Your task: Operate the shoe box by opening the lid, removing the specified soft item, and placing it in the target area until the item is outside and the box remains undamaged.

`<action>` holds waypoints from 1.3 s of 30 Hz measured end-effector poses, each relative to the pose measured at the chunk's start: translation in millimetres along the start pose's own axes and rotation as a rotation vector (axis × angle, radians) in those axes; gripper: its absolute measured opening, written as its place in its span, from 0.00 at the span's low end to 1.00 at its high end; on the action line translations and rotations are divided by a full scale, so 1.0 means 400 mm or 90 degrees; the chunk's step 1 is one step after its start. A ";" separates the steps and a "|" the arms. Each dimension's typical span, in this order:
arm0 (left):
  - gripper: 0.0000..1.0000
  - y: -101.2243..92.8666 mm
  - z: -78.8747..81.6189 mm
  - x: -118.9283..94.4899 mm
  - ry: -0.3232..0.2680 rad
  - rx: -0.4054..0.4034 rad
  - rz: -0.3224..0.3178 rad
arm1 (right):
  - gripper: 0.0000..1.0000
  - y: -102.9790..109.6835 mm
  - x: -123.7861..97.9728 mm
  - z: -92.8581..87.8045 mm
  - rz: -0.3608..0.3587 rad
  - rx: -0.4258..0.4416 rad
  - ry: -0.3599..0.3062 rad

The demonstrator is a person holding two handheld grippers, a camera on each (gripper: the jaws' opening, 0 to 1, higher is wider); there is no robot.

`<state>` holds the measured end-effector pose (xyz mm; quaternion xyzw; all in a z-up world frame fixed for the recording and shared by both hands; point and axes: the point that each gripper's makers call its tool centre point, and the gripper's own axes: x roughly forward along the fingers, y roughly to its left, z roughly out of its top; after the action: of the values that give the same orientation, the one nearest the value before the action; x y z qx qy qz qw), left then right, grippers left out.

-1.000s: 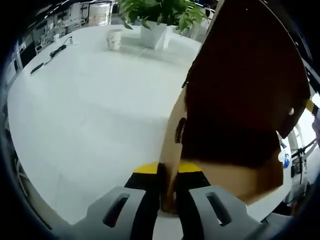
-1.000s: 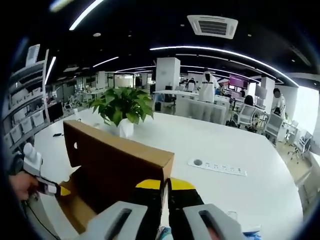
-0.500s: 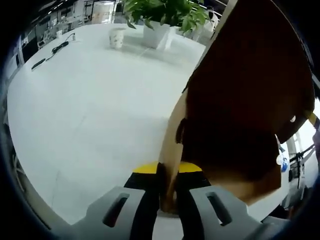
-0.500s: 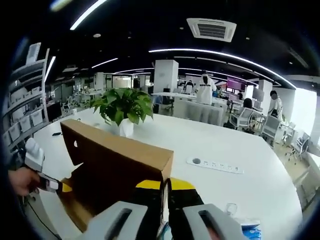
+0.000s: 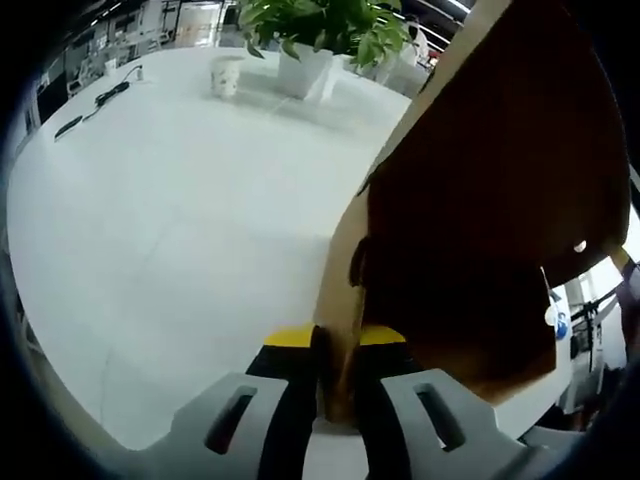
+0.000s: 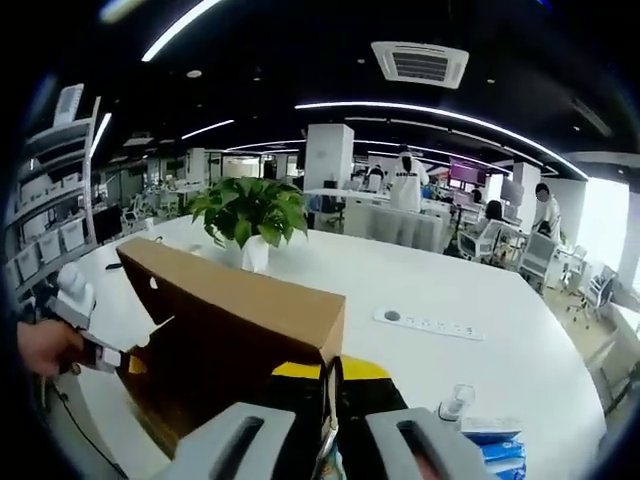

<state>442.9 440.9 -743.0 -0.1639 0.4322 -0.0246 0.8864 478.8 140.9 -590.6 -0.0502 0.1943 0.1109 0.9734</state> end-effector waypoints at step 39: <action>0.13 -0.013 -0.011 -0.003 0.023 0.055 -0.050 | 0.00 0.038 -0.071 -0.096 -0.005 -0.017 -0.014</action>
<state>439.4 435.1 -742.9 -0.1416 0.4402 -0.0810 0.8829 435.5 144.7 -615.6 -0.0626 0.1820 0.1100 0.9751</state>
